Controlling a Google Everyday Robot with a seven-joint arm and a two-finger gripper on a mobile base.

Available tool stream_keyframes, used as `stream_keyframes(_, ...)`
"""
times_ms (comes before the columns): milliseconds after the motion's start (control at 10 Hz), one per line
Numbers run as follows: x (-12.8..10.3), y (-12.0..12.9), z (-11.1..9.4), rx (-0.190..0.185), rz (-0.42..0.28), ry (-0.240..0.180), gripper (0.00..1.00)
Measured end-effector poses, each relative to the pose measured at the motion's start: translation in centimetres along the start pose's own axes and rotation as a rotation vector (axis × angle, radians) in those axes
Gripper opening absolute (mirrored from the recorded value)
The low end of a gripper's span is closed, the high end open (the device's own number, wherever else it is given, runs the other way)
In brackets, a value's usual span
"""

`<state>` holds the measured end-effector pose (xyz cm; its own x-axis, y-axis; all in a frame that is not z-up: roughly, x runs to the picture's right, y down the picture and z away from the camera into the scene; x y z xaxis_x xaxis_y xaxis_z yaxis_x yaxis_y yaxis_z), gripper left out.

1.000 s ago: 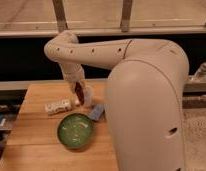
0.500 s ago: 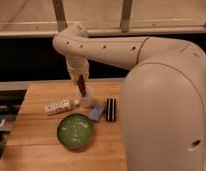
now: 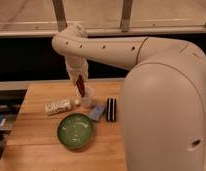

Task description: Place the pepper in the ceramic cup

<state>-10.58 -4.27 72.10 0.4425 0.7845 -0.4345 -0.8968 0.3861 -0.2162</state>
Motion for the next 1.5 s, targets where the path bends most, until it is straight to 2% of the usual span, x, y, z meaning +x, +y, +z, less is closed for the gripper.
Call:
stream_keyframes(200,0.0,0.0,0.0,0.003,0.000,-0.001,0.00)
stream_keyframes(500,-0.4,-2.0,0.6,0.013,0.049,-0.019,0.00)
stream_keyframes(800,-1.1,-2.8,1.8,-0.012,0.074,-0.044,0.00)
stream_keyframes(1100,-1.8,-3.2,3.6,-0.064,0.083,-0.042,0.00)
stream_keyframes(1500,-3.6,-3.2,6.2,-0.066,0.060,-0.018,0.00)
